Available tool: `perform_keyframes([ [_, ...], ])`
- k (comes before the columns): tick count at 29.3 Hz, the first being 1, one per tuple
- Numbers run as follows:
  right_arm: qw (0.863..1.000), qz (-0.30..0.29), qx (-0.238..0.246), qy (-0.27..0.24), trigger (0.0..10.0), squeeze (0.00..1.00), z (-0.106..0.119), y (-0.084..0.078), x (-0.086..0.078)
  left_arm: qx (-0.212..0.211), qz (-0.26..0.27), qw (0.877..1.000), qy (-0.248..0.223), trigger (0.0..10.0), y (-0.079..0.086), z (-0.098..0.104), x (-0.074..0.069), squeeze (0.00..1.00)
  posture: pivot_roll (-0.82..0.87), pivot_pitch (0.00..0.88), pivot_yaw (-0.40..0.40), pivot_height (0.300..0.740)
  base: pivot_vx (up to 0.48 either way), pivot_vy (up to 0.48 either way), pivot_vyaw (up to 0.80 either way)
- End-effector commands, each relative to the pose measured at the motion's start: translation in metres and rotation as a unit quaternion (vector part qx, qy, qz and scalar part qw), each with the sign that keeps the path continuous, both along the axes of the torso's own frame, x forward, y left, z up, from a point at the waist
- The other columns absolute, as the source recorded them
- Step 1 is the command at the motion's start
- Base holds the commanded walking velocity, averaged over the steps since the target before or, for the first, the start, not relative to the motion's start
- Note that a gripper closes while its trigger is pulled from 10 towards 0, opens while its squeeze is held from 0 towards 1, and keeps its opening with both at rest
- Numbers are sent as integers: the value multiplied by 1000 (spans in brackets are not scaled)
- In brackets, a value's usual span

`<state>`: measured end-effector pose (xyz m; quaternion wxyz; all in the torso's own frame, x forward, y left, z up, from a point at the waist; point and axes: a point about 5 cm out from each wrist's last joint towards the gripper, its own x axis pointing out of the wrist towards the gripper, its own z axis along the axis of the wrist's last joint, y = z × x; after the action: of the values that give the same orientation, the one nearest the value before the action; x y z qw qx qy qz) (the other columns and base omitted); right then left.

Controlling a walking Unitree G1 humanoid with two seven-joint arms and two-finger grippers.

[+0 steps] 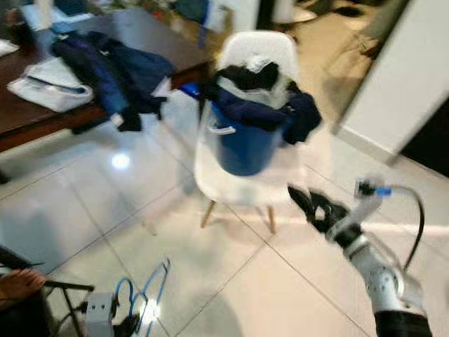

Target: Hang hanger

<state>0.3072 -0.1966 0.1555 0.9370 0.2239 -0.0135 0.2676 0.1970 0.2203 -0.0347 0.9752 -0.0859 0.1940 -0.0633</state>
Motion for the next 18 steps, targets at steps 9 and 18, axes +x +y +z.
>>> perform_keyframes([
  [9,970,178,-156,-43,10000,0,9,40,-18,61,-254,944,-203,10000,-23,140,83,0,31,151,-28,740,0,0,-800],
  [18,949,217,-214,-78,10000,0,20,49,-22,124,-469,845,-226,10000,-55,180,79,0,18,135,-20,740,0,0,-800],
])
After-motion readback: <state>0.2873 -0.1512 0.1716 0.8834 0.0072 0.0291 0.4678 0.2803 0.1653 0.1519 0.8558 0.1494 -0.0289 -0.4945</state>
